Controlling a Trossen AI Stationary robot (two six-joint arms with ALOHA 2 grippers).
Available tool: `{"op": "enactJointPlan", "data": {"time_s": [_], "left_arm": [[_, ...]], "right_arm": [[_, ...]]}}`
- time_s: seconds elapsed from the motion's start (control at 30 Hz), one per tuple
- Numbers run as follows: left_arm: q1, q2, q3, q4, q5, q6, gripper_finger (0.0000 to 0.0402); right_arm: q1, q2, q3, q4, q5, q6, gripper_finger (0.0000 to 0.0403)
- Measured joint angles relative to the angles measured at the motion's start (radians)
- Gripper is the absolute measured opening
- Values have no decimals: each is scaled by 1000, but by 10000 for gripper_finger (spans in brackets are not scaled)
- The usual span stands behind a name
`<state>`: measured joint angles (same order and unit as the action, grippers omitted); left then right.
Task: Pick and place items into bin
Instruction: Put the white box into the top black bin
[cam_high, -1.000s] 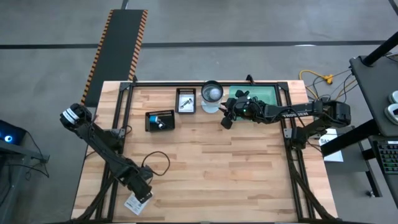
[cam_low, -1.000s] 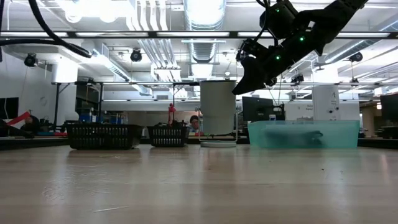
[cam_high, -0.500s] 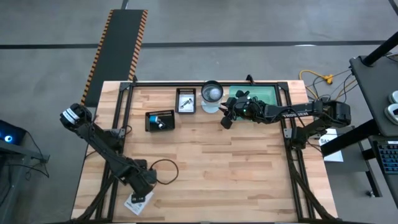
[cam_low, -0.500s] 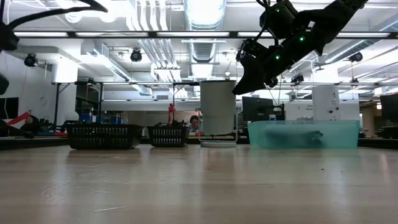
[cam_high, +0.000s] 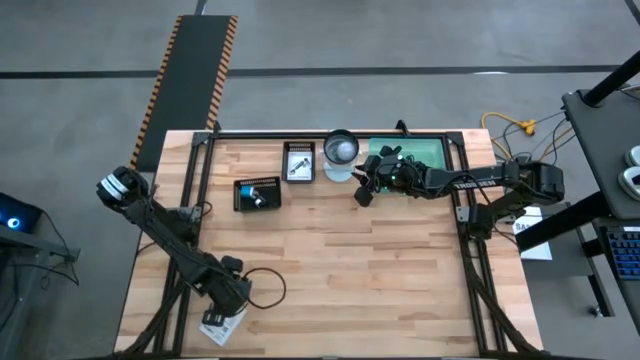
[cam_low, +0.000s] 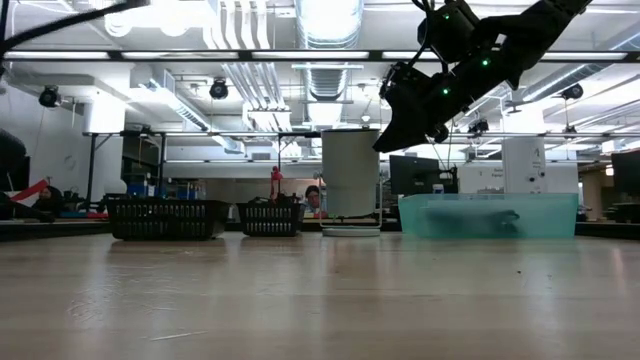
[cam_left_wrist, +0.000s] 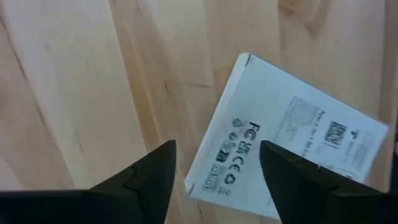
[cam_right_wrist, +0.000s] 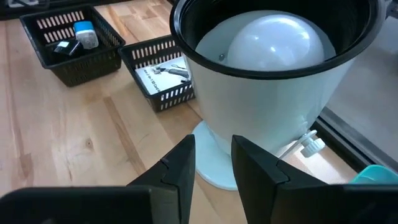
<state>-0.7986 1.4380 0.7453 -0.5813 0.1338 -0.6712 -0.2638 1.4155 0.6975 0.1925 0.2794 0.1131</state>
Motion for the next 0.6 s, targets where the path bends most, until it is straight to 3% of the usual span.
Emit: {"op": "enactJointPlan", "data": {"time_s": [0.4,0.6], "left_arm": [[0,-4,-177,307,154,-21,161],[1,-3,-194,336,215,0,92]], "right_arm": [[0,0,0,0,0,0,97],[0,0,0,0,0,0,88]]}}
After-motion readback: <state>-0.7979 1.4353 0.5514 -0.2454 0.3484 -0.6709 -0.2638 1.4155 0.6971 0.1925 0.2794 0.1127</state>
